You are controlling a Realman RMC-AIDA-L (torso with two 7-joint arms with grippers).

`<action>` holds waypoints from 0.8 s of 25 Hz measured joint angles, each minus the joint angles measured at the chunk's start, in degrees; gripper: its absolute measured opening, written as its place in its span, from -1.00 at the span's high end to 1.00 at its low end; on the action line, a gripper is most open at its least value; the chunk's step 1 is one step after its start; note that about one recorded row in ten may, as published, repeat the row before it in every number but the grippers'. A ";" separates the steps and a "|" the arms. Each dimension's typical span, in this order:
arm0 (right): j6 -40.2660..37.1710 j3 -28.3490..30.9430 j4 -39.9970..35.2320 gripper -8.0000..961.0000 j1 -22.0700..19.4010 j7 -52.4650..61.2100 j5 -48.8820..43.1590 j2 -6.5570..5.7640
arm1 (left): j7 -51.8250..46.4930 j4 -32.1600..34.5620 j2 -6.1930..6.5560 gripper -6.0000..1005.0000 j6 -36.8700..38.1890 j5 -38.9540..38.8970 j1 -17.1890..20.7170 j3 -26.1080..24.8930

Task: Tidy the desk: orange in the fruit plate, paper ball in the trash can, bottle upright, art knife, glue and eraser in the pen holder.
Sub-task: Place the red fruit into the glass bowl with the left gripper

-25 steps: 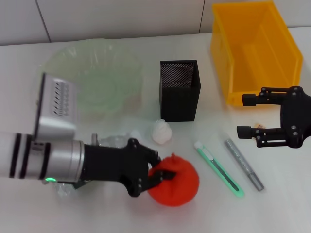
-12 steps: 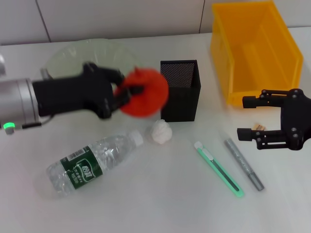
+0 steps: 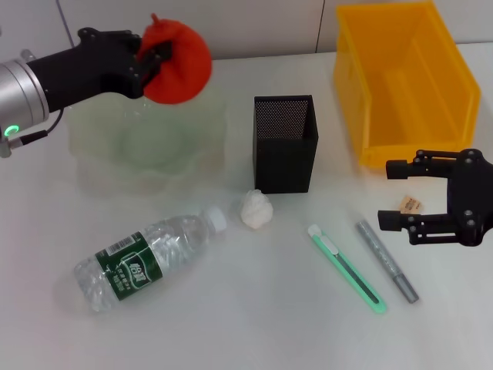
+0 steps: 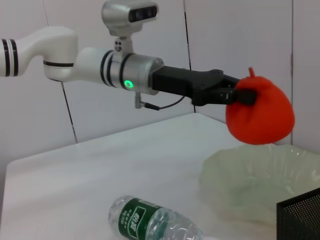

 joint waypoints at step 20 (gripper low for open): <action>-0.61 -0.46 0.08 -0.59 0.41 0.73 0.03 -0.04 | 2.38 -10.60 0.38 0.66 -12.27 0.22 -3.77 0.33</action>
